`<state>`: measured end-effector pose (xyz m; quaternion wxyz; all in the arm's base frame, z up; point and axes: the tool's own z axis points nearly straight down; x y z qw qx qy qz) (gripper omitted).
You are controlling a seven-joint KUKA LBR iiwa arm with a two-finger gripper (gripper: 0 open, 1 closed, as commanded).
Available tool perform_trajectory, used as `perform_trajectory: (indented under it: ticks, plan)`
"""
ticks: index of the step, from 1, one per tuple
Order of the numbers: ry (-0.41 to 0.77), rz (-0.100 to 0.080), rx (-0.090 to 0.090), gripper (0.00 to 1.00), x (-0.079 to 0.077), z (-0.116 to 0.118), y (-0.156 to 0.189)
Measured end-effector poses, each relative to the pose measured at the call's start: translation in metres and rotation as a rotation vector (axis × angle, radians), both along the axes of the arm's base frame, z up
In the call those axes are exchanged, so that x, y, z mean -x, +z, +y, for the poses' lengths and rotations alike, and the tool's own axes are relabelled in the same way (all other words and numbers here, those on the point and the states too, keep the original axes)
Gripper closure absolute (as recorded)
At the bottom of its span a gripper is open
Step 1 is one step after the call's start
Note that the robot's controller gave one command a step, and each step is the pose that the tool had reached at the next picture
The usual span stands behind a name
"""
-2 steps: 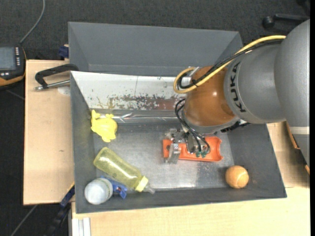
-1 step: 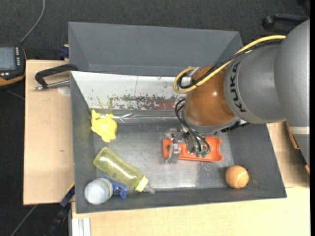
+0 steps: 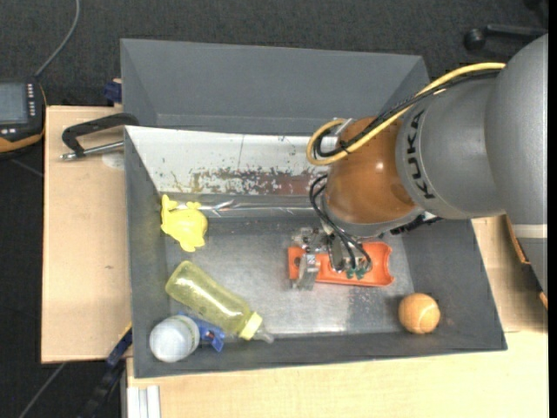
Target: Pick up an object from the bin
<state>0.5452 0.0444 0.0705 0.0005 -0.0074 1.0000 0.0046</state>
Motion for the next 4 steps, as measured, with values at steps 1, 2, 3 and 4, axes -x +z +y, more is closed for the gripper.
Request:
perform_trajectory:
  ticks: [1, 2, 3, 4]
  plan:
    - [0.000, 0.000, 0.000, 1.00, 0.000, 0.000, 0.000]
    - [-0.019, -0.004, -0.002, 1.00, -0.019, 0.032, 0.065]
    - [-0.018, -0.004, -0.002, 1.00, -0.019, 0.032, 0.065]
    - [-0.007, -0.003, -0.002, 1.00, -0.023, 0.034, 0.124]
